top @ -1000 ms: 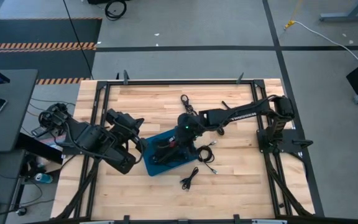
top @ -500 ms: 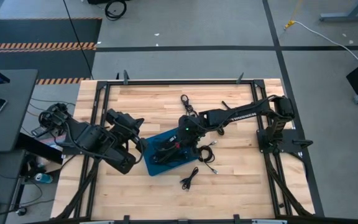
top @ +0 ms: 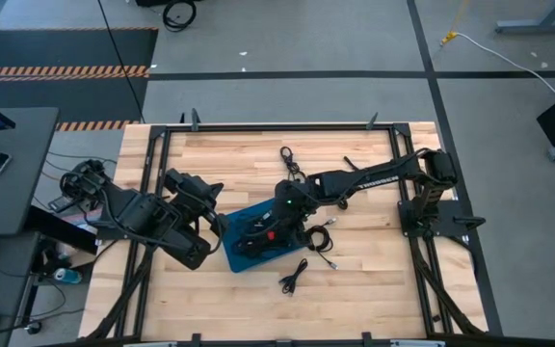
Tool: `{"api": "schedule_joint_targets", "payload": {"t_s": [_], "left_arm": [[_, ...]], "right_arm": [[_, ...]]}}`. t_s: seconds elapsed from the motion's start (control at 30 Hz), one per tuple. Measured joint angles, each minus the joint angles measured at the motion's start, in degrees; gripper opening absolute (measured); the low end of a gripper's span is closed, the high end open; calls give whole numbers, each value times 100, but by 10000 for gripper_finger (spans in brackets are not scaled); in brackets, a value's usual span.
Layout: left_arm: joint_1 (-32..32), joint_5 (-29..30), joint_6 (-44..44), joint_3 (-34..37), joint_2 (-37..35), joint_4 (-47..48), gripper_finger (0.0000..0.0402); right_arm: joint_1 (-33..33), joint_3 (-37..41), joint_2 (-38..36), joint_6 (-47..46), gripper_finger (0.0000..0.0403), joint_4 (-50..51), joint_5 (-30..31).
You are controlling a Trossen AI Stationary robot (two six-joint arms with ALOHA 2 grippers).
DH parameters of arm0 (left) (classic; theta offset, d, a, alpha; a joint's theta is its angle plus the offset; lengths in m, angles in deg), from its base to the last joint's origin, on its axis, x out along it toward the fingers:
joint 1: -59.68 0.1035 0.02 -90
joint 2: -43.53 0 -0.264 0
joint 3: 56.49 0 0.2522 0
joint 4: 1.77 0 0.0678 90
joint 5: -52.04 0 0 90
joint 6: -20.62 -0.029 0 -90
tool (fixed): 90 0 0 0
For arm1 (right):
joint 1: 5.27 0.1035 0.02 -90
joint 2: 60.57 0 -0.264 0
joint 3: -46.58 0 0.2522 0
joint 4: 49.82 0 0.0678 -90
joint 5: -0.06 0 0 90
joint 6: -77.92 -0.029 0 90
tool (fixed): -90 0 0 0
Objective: Pick and place USB-C Cables
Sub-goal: Put the black charger cable into the blue bin
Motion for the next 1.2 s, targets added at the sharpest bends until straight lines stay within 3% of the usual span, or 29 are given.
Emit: {"api": "schedule_joint_targets", "payload": {"t_s": [0.23, 0.4, 0.53, 0.77, 1.0, 1.2], "left_arm": [[-4, -80, -4, 0, 0, -2, 4], [-4, -83, -9, 0, 0, 0, 4], [-4, -83, -50, 0, 0, -1, 4], [0, -83, -55, 0, 2, 0, 4], [0, -83, -168, -1, 1, 0, 4], [0, -83, -458, 0, 2, 0, 4]], "right_arm": [[75, -1558, -218, 234, 116, 1320, 140], [64, -2782, -341, 283, 117, 3163, 869], [0, -3272, -483, -219, 117, 4659, 1642], [-51, -3300, -917, -1695, 117, 6286, 2519], [-54, -2680, -1854, -2710, 117, 6063, 3034], [-52, -1236, -2942, -3886, 117, 5484, 3231]]}}
